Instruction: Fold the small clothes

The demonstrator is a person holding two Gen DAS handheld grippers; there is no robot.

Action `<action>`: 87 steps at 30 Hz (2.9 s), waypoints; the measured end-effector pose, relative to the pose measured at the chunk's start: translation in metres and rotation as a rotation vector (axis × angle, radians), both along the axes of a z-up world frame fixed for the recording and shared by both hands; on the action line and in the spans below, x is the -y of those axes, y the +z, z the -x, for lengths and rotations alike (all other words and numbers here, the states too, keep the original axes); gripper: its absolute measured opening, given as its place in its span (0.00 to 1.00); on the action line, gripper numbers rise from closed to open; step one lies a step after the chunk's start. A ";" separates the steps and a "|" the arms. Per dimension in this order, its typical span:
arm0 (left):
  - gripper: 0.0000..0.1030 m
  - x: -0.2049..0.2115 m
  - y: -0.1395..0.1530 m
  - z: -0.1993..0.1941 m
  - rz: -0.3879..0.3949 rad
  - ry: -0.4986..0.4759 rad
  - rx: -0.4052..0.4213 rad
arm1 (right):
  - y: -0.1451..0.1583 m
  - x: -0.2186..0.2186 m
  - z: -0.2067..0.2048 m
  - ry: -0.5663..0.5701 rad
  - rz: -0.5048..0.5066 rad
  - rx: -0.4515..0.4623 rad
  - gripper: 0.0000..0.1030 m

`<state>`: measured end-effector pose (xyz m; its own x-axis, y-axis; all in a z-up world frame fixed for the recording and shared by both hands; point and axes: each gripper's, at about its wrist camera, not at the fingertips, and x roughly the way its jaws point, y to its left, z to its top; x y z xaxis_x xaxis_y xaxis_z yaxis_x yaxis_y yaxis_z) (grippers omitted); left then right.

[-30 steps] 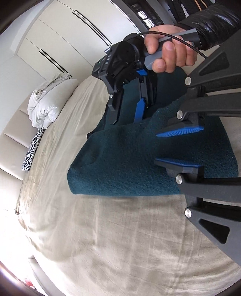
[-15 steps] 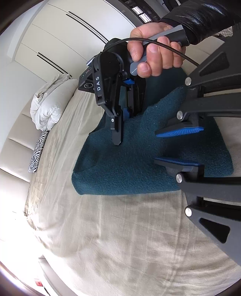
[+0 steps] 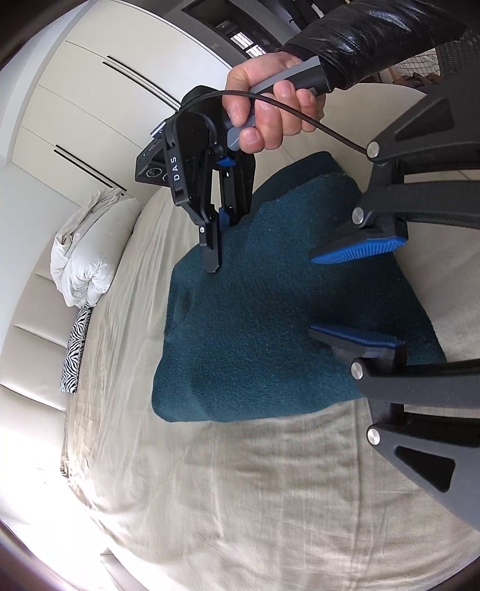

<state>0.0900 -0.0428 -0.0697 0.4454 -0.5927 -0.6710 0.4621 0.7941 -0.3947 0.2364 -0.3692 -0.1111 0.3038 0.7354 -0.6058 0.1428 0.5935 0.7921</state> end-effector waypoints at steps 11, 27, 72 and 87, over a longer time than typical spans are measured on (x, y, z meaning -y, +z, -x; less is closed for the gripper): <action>0.41 0.002 0.009 -0.018 0.004 0.025 0.010 | 0.001 0.104 0.032 -0.115 0.065 -0.030 0.10; 0.41 -0.042 -0.039 -0.014 -0.027 0.176 -0.109 | -0.020 0.152 0.063 -0.217 0.036 -0.078 0.13; 0.47 0.076 -0.033 -0.140 0.035 -0.011 -0.148 | -0.030 0.132 0.142 -0.175 -0.037 -0.069 0.12; 0.52 0.052 -0.012 -0.113 0.343 -0.111 -0.263 | -0.022 0.145 0.176 -0.249 -0.153 0.017 0.20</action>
<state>0.2033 -0.0947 -0.0818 0.2066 -0.8356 -0.5090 0.3857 0.5476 -0.7425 0.0608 -0.5146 -0.1335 0.4959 0.7192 -0.4867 0.2549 0.4152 0.8733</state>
